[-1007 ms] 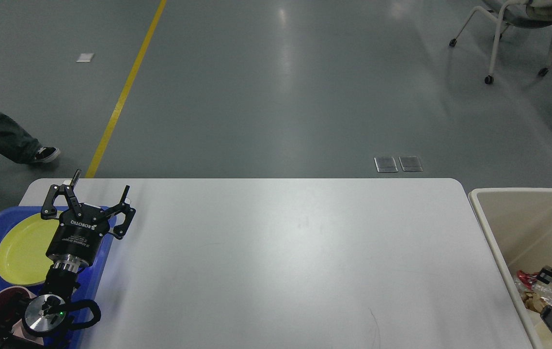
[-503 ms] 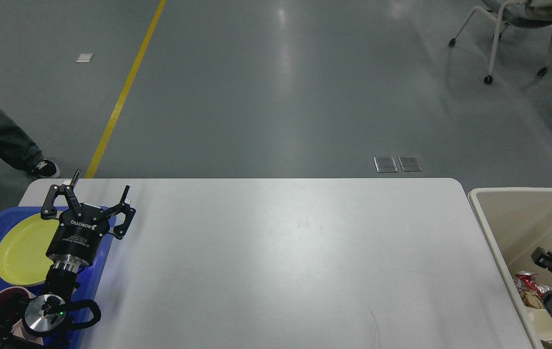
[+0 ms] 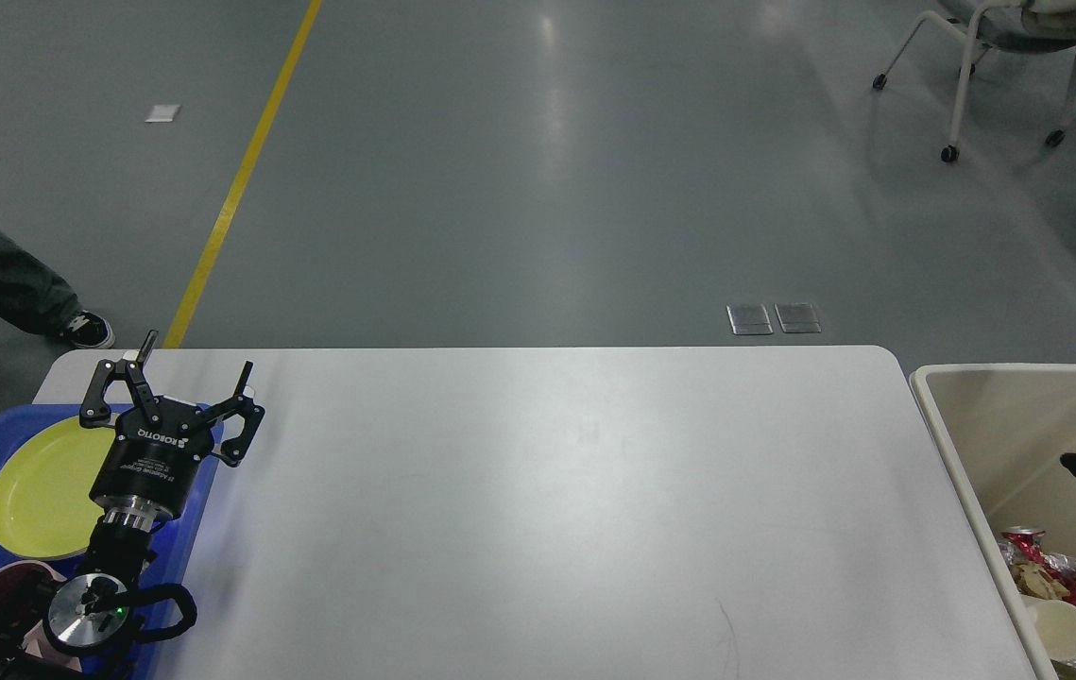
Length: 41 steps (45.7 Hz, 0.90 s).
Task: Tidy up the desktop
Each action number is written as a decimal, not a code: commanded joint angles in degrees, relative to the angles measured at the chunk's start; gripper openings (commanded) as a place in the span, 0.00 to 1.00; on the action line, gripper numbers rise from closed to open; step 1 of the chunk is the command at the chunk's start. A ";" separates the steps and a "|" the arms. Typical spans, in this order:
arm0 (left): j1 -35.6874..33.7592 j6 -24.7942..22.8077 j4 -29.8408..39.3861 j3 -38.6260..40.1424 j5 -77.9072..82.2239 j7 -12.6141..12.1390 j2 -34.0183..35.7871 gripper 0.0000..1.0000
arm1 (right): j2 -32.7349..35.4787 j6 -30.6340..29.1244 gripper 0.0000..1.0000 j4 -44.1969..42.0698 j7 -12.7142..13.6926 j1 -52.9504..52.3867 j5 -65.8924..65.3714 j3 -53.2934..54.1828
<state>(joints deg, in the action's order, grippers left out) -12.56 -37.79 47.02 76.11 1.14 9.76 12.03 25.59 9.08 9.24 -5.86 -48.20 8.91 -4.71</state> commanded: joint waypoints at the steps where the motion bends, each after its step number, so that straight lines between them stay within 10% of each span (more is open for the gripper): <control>1: -0.01 0.00 0.00 0.00 0.00 0.00 0.01 0.96 | 3.67 -0.03 1.00 13.94 -0.20 -2.16 -0.21 12.69; 17: -0.01 0.00 0.00 0.00 0.00 0.00 0.01 0.96 | 5.18 -6.52 1.00 33.38 -0.99 10.40 -0.56 49.00; 26: -0.01 0.00 0.00 0.00 0.00 0.00 0.01 0.96 | 2.89 -24.45 1.00 32.77 -17.24 17.26 -0.65 50.77; 41: -0.01 0.00 0.00 0.00 0.00 0.00 0.01 0.96 | -2.82 -29.56 1.00 22.22 -32.10 20.86 -6.80 46.64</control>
<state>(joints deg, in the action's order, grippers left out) -12.56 -37.79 47.02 76.11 1.14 9.76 12.04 23.63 -19.94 32.89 -34.35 -28.80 4.94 44.39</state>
